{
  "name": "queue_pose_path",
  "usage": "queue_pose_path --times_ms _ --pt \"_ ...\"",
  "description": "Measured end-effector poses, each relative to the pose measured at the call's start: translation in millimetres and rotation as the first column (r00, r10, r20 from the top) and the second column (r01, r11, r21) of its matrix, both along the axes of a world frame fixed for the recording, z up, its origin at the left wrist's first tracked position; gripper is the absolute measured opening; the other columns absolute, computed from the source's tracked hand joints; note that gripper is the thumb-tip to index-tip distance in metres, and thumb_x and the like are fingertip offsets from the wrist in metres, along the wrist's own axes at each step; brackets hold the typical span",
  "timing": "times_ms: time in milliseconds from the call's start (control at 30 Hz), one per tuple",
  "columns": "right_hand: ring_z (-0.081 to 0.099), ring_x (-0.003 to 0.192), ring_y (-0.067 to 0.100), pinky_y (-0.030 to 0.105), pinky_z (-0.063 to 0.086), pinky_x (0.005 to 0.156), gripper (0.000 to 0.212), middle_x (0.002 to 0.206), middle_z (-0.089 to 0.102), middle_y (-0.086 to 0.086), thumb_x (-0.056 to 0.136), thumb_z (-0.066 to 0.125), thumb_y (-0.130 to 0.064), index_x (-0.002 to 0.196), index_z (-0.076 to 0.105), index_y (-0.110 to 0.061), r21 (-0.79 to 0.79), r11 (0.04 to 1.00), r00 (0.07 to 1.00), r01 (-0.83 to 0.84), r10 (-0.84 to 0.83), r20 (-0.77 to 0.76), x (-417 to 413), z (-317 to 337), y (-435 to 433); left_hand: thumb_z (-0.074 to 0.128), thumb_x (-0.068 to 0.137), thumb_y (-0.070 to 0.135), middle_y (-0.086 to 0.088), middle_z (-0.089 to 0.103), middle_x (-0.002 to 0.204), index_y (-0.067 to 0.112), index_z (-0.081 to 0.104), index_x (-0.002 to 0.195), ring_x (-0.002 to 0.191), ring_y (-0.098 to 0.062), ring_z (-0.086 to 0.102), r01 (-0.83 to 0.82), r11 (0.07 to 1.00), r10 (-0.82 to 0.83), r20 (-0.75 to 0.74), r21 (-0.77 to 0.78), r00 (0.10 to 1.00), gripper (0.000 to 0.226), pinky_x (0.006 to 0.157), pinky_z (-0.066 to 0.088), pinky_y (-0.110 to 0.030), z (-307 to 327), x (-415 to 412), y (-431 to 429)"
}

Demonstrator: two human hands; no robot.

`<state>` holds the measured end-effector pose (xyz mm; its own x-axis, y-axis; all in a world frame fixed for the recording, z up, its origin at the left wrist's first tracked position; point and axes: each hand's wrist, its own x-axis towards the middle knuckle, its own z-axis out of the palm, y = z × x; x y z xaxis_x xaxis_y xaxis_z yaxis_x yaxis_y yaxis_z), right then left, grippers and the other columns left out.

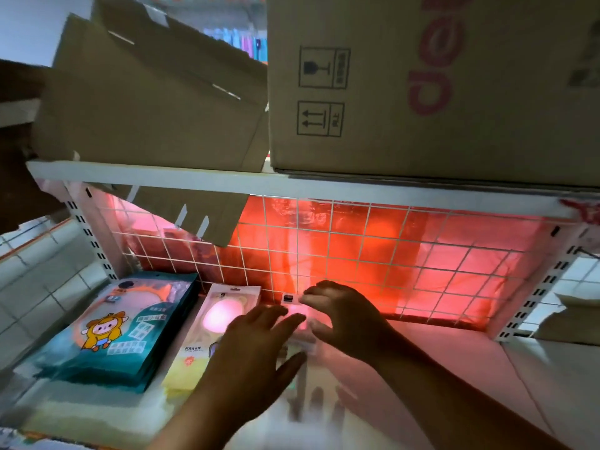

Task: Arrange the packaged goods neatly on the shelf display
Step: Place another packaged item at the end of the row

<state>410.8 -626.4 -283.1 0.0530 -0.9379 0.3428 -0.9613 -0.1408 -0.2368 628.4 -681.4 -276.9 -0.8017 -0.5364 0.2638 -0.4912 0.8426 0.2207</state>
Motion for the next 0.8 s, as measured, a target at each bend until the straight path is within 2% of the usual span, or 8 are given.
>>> queue_pose_path --times_ms 67,167,267,433,500,667,767,800 --pt "0.056 0.115 0.017 0.034 0.049 0.095 0.044 0.123 0.066 -0.004 0.087 0.06 -0.043 0.127 0.063 -0.025 -0.007 0.998 0.997 0.063 -0.063 -0.036 11.6 22.3 14.8 0.048 0.088 0.068 0.014 0.053 0.145 0.048 0.038 0.144 0.131 -0.016 0.05 0.045 0.998 -0.047 -0.048 -0.04 0.998 0.06 0.106 0.042 -0.037 21.0 4.5 -5.8" --pt "0.054 0.122 0.02 0.037 0.048 0.1 0.051 0.128 0.064 -0.002 0.087 0.056 -0.047 0.131 0.062 -0.021 -0.059 0.987 0.986 0.153 -0.156 -0.063 27.2 52.3 38.1 0.047 0.086 0.065 0.008 0.062 0.134 0.044 0.044 0.142 0.119 -0.02 0.059 0.136 0.98 -0.152 -0.102 -0.144 0.983 0.06 0.093 0.052 -0.037 56.3 7.9 -8.9" --pt "0.05 0.128 0.019 0.037 0.045 0.106 0.057 0.135 0.061 0.0 0.087 0.058 -0.049 0.136 0.059 -0.02 -0.097 0.963 0.965 0.25 -0.256 -0.056 36.7 88.1 64.9 0.043 0.087 0.066 0.005 0.063 0.132 0.039 0.051 0.141 0.117 -0.021 0.06 0.217 0.96 -0.244 -0.151 -0.175 0.958 0.061 0.089 0.055 -0.036 87.2 4.8 -4.4" --pt "0.051 0.126 0.016 0.033 0.041 0.107 0.055 0.134 0.063 0.0 0.086 0.063 -0.044 0.134 0.061 -0.019 -0.163 0.91 0.912 0.382 -0.399 -0.092 46.5 152.1 120.2 0.054 0.088 0.061 0.005 0.065 0.127 0.03 0.058 0.138 0.117 -0.021 0.06 0.391 0.886 -0.449 -0.258 -0.248 0.855 0.059 0.091 0.054 -0.043 135.5 -15.1 14.1" --pt "0.051 0.127 0.016 0.032 0.04 0.108 0.054 0.134 0.064 0.001 0.085 0.066 -0.041 0.133 0.063 -0.018 -0.199 0.874 0.877 0.444 -0.469 -0.105 46.0 175.9 146.8 0.056 0.088 0.06 0.005 0.066 0.126 0.028 0.061 0.136 0.116 -0.022 0.061 0.431 0.863 -0.498 -0.301 -0.263 0.813 0.058 0.093 0.053 -0.041 154.5 -25.6 28.5" --pt "0.051 0.129 0.011 0.032 0.041 0.11 0.054 0.137 0.062 -0.003 0.086 0.06 -0.046 0.134 0.063 -0.021 -0.268 0.779 0.79 0.567 -0.607 -0.092 36.5 223.8 214.8 0.053 0.087 0.063 0.006 0.067 0.127 0.03 0.062 0.135 0.117 -0.018 0.059 0.496 0.808 -0.588 -0.372 -0.318 0.718 0.058 0.096 0.052 -0.036 198.0 -53.5 76.9" --pt "0.049 0.126 0.006 0.02 0.034 0.111 0.049 0.139 0.06 -0.004 0.088 0.067 -0.037 0.134 0.063 -0.021 -0.32 0.721 0.738 0.615 -0.669 -0.088 34.5 245.3 262.0 0.052 0.087 0.063 0.005 0.069 0.126 0.031 0.063 0.133 0.113 -0.02 0.061 0.526 0.778 -0.628 -0.386 -0.344 0.676 0.058 0.094 0.049 -0.033 223.0 -72.1 115.2" --pt "0.049 0.126 0.005 0.019 0.036 0.11 0.048 0.14 0.059 -0.007 0.088 0.066 -0.038 0.134 0.062 -0.025 -0.33 0.7 0.714 0.634 -0.693 -0.099 34.3 252.0 280.8 0.052 0.087 0.063 0.004 0.069 0.125 0.031 0.063 0.133 0.113 -0.021 0.062 0.542 0.763 -0.646 -0.381 -0.354 0.661 0.057 0.093 0.051 -0.034 229.8 -78.8 131.0"
